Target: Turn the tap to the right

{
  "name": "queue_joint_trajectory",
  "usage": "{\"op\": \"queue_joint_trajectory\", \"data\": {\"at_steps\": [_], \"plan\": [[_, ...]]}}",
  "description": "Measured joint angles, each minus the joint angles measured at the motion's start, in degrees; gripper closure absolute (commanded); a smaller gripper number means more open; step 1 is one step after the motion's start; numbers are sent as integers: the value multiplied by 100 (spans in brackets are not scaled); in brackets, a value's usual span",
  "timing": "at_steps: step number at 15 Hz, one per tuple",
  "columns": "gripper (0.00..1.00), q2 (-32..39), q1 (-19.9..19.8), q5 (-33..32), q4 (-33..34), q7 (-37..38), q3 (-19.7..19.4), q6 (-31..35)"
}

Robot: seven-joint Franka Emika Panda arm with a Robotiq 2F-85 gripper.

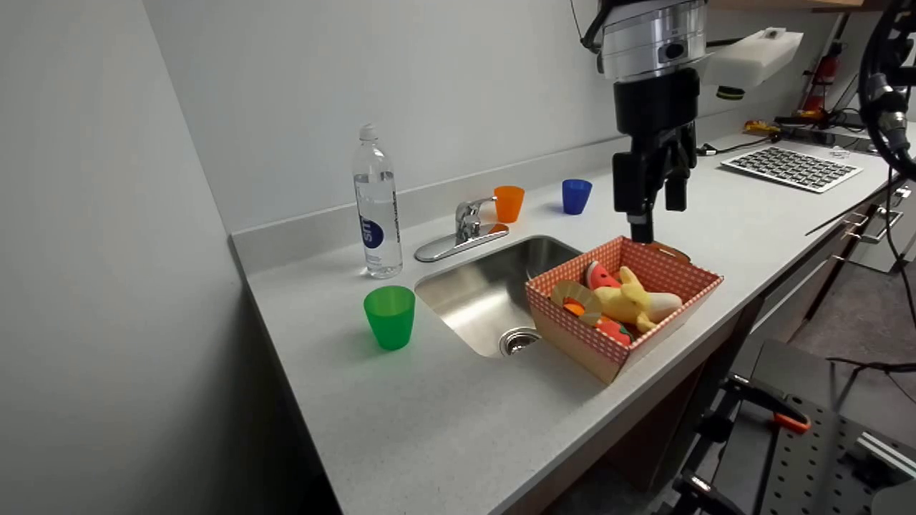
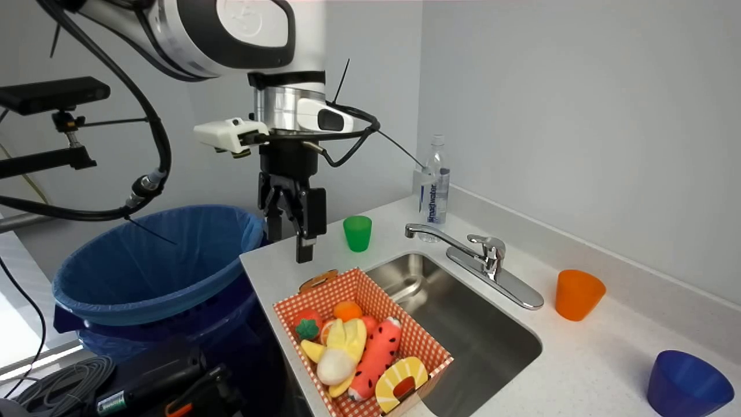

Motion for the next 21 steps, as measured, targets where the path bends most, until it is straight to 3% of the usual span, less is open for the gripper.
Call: {"op": "queue_joint_trajectory", "data": {"at_steps": [12, 21], "plan": [[0, 50, 2, 0, 26, 2, -5, 60], [0, 970, 6, 42, 620, 314, -6, 1091]]}}
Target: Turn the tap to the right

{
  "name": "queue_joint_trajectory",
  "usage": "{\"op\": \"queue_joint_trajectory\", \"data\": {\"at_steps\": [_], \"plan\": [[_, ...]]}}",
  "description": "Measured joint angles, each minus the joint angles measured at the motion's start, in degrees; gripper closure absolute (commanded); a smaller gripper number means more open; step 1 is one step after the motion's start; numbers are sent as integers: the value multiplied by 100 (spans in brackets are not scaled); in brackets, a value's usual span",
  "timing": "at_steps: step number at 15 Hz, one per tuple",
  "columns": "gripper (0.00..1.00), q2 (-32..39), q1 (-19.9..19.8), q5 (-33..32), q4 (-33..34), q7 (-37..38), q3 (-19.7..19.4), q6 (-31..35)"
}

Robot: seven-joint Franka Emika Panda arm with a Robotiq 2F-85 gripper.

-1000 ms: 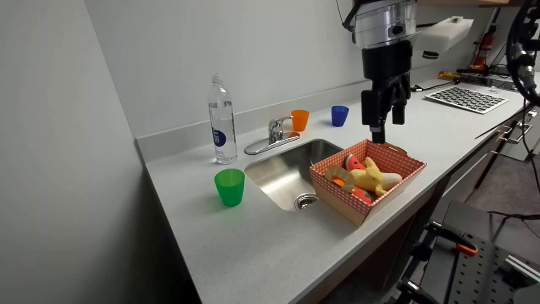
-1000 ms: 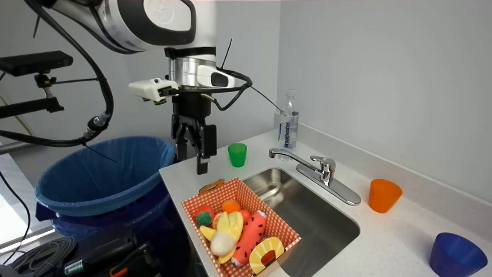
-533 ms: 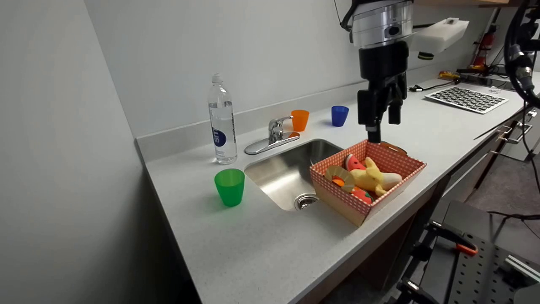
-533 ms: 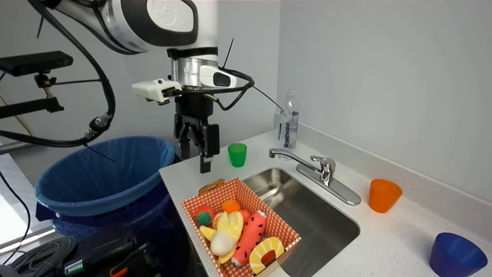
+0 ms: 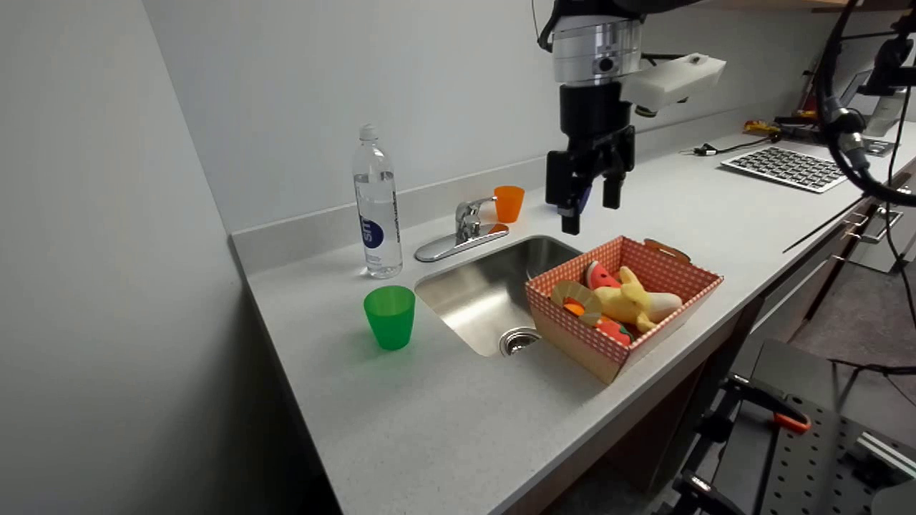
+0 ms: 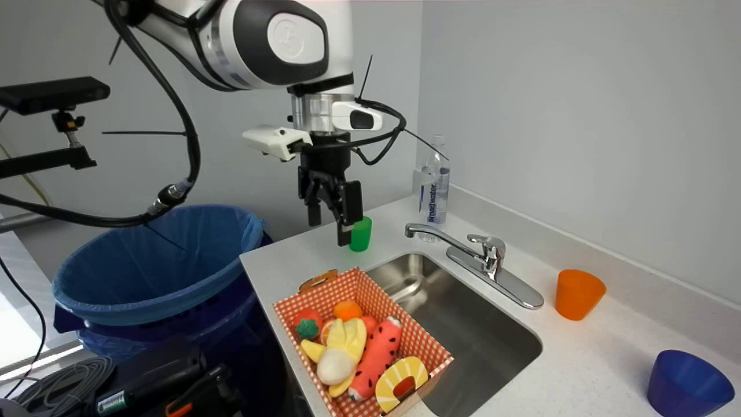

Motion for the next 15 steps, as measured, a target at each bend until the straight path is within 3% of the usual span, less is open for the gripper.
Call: {"op": "queue_joint_trajectory", "data": {"at_steps": [7, 15], "plan": [[0, 1373, 94, -16, 1206, 462, 13, 533], [0, 2828, 419, -142, 2750, 1034, -38, 618]]}}
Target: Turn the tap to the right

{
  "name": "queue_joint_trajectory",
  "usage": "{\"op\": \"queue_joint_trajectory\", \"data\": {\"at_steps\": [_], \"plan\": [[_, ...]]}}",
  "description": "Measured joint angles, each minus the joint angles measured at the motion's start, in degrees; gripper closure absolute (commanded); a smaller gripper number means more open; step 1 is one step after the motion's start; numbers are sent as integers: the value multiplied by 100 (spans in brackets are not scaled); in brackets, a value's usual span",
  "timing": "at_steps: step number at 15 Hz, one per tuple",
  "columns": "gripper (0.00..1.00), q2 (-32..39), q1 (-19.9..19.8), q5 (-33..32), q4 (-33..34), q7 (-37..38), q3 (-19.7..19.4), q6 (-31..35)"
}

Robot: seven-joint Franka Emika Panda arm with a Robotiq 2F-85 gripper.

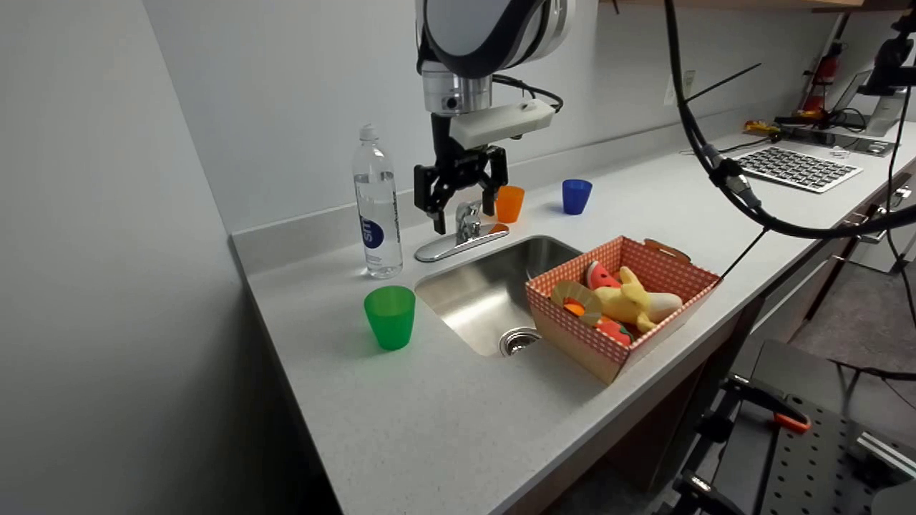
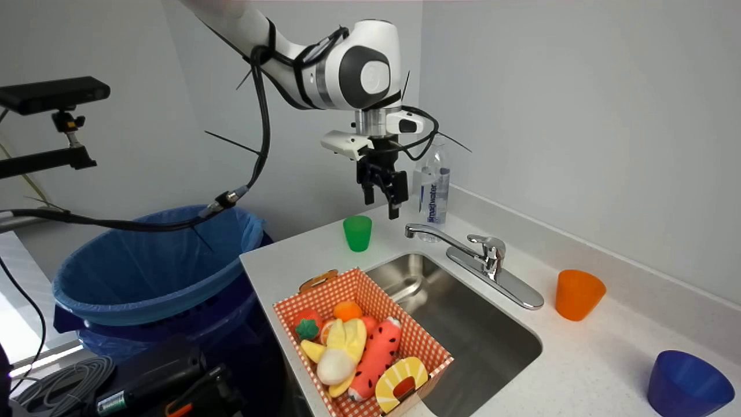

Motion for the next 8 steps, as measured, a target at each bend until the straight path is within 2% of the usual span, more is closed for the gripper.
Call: {"op": "queue_joint_trajectory", "data": {"at_steps": [8], "plan": [[0, 1257, 292, -23, 1374, 669, -382, -4]]}}
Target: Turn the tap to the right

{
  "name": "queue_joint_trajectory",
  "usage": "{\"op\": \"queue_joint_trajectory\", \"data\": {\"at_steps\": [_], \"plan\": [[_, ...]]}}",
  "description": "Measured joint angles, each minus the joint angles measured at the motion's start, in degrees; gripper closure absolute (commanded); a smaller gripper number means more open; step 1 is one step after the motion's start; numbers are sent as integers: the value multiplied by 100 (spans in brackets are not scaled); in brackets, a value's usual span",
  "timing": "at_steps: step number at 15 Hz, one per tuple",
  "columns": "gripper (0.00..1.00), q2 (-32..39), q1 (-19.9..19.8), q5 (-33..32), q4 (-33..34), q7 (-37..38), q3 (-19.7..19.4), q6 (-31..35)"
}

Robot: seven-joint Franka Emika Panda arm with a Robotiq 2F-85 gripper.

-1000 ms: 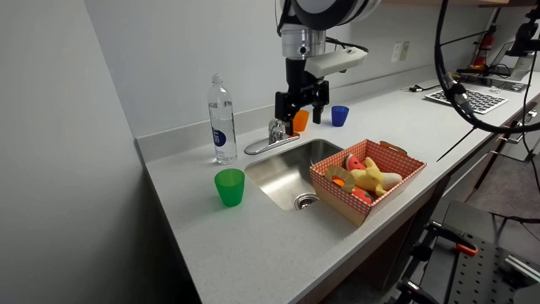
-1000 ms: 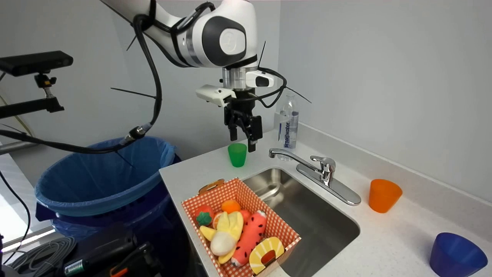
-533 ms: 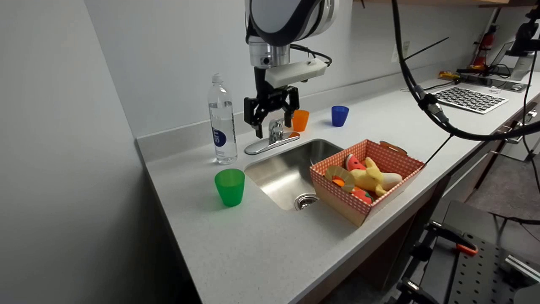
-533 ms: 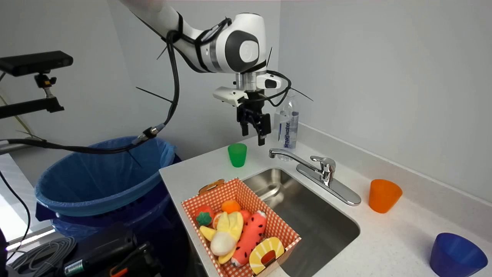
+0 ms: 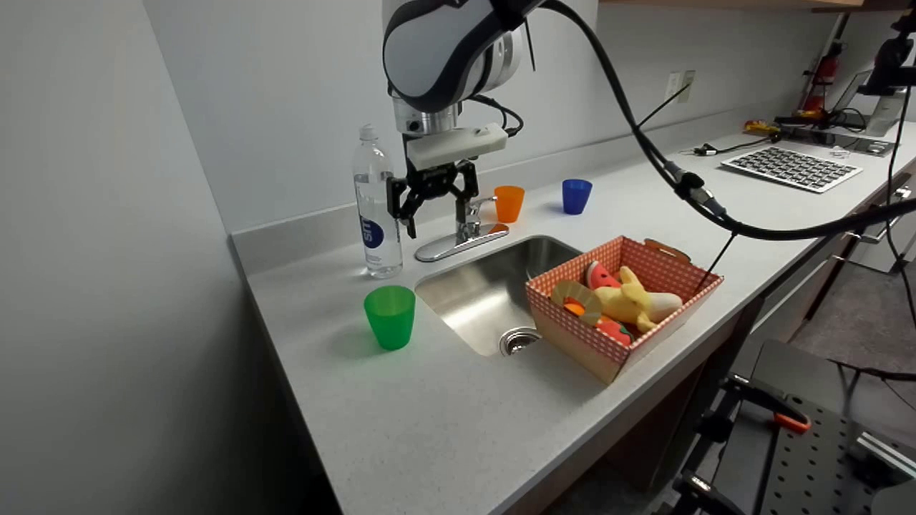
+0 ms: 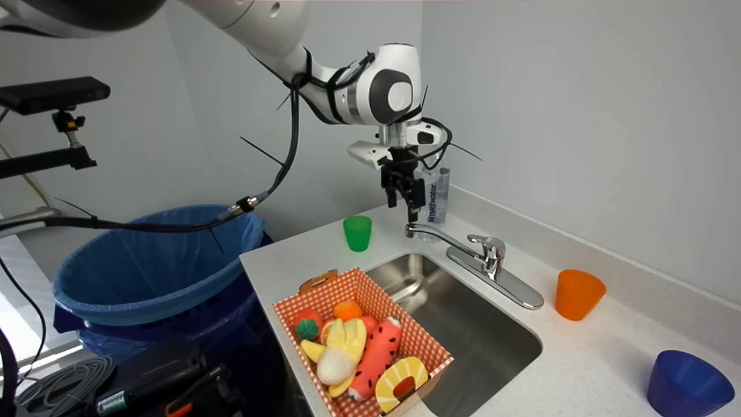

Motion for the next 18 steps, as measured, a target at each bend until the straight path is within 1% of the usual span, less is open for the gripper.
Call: {"op": "queue_joint_trajectory", "data": {"at_steps": [3, 4, 6, 8, 11, 12, 13, 14, 15, 18], "plan": [[0, 315, 103, 0, 399, 395, -193, -10], [18, 392, 126, 0, 510, 544, -251, -15], [35, 499, 153, 1, 674, 835, -345, -78], [49, 553, 162, 1, 777, 1083, -396, -256], [73, 561, 172, 7, 807, 1374, -403, -547], [80, 561, 184, 8, 807, 1451, -403, -632], [89, 561, 196, 8, 806, 1514, -403, -704], [95, 561, 206, 8, 802, 1569, -403, -763], [99, 561, 213, 8, 790, 1604, -403, -816], [100, 545, 211, 8, 685, 1664, -415, -903]]}}
